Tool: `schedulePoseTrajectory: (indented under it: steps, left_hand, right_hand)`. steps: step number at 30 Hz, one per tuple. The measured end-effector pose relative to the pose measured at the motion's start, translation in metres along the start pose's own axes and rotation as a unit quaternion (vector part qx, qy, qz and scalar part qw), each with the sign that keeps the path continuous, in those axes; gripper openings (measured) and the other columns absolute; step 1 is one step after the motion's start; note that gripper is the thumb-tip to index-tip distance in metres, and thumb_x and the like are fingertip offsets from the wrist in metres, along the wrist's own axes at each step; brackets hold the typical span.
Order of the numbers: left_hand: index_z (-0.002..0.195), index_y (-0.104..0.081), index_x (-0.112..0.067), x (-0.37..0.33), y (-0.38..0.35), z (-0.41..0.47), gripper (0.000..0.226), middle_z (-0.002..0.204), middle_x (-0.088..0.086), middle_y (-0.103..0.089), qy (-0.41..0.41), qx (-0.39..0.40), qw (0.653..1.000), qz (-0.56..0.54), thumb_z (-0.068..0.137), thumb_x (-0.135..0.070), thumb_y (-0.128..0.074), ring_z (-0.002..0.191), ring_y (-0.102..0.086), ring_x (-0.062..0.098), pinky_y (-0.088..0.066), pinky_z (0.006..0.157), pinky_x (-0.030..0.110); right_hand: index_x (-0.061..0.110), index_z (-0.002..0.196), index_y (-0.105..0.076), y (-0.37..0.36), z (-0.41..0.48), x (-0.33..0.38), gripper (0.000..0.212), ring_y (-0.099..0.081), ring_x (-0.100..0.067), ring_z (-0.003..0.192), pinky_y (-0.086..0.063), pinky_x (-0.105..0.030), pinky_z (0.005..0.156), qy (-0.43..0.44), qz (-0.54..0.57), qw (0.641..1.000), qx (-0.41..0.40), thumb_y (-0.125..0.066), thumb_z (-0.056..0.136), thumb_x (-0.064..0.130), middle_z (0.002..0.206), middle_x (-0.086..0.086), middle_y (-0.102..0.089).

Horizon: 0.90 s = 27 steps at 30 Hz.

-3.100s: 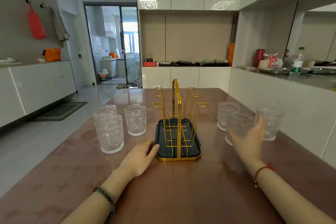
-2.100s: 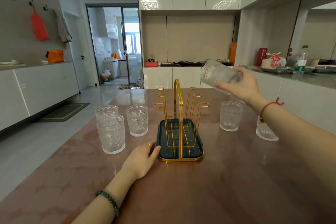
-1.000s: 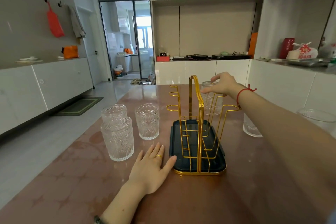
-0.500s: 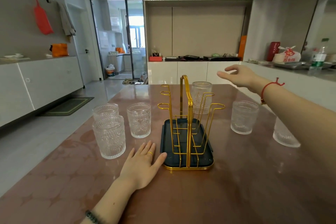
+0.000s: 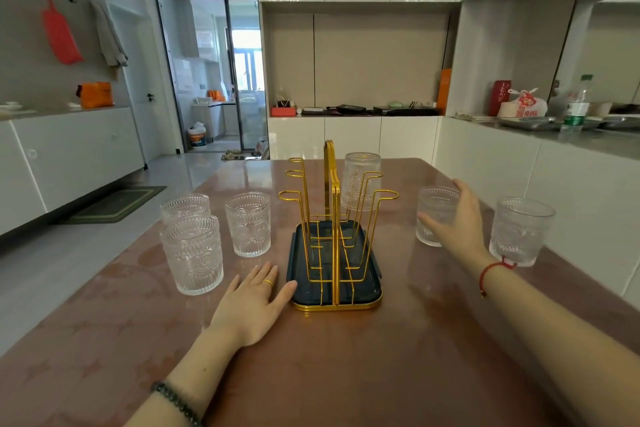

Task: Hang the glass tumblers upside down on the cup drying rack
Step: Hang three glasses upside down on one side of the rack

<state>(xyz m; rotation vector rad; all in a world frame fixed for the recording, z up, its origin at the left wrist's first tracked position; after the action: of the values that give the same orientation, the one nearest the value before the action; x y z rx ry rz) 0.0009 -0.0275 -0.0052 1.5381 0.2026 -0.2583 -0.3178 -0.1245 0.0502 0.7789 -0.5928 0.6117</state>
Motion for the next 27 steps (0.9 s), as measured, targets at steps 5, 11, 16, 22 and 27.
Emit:
schedulePoseTrajectory:
  steps: [5, 11, 16, 22, 27]
  left_hand:
    - [0.149, -0.012, -0.018, 0.000, 0.000, 0.000, 0.069, 0.160, -0.004, -0.007, -0.003, 0.001, 1.000, 0.002, 0.091, -0.057, -0.016, 0.147, -0.001, 0.010, 0.000, 0.120, 0.036]
    - [0.149, -0.011, -0.020, 0.001, 0.000, 0.001, 0.076, 0.160, -0.004, -0.006, -0.001, 0.005, 1.000, 0.001, 0.087, -0.064, -0.012, 0.147, 0.000, 0.010, 0.000, 0.120, 0.035]
    - [0.149, -0.010, -0.020, 0.002, -0.001, 0.002, 0.074, 0.160, -0.005, -0.005, -0.001, 0.005, 1.000, 0.005, 0.088, -0.062, -0.013, 0.147, 0.000, 0.010, 0.000, 0.120, 0.035]
    - [0.149, -0.011, -0.020, 0.002, -0.001, 0.002, 0.066, 0.160, -0.005, -0.006, -0.003, 0.001, 1.000, 0.006, 0.093, -0.055, -0.018, 0.147, -0.001, 0.010, 0.000, 0.120, 0.035]
    - [0.149, -0.012, -0.020, 0.002, 0.001, 0.002, 0.075, 0.160, -0.005, -0.007, -0.003, 0.003, 1.000, 0.003, 0.087, -0.063, -0.013, 0.147, -0.002, 0.010, -0.001, 0.120, 0.034]
  right_hand:
    - [0.001, 0.143, -0.021, -0.013, -0.007, -0.012, 0.095, -0.027, -0.030, 0.138, -0.023, -0.036, 0.114, -0.027, 0.033, 0.998, -0.038, -0.078, 0.069, 0.013, 0.148, -0.019, -0.028]
    - [0.003, 0.145, -0.015, -0.028, -0.003, -0.029, 0.102, -0.034, -0.032, 0.136, -0.029, -0.040, 0.112, -0.130, 0.101, 0.985, -0.051, -0.080, 0.066, 0.014, 0.148, -0.018, -0.032]
    - [0.004, 0.143, -0.019, -0.036, 0.001, -0.038, 0.100, -0.041, -0.038, 0.130, -0.035, -0.044, 0.108, -0.182, 0.088, 0.979, -0.034, -0.080, 0.065, 0.016, 0.141, -0.021, -0.042]
    - [-0.003, 0.135, -0.027, -0.036, 0.006, -0.037, 0.090, -0.044, -0.040, 0.126, -0.038, -0.043, 0.103, -0.221, 0.066, 0.973, -0.023, -0.081, 0.065, 0.017, 0.135, -0.025, -0.047]
    - [0.000, 0.132, -0.033, -0.030, 0.002, -0.035, 0.086, -0.047, -0.036, 0.124, -0.040, -0.043, 0.103, -0.237, 0.100, 0.966, -0.030, -0.082, 0.064, 0.020, 0.134, -0.022, -0.050]
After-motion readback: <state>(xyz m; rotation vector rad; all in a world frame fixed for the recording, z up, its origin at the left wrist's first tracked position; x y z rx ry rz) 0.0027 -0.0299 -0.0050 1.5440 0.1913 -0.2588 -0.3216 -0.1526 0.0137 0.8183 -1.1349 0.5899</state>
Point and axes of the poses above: each hand's wrist, its own z-axis towards the middle knuckle, its own y-axis out of the back of the hand, x = y × z, the point moved 2 cm from there along z, towards the middle knuckle
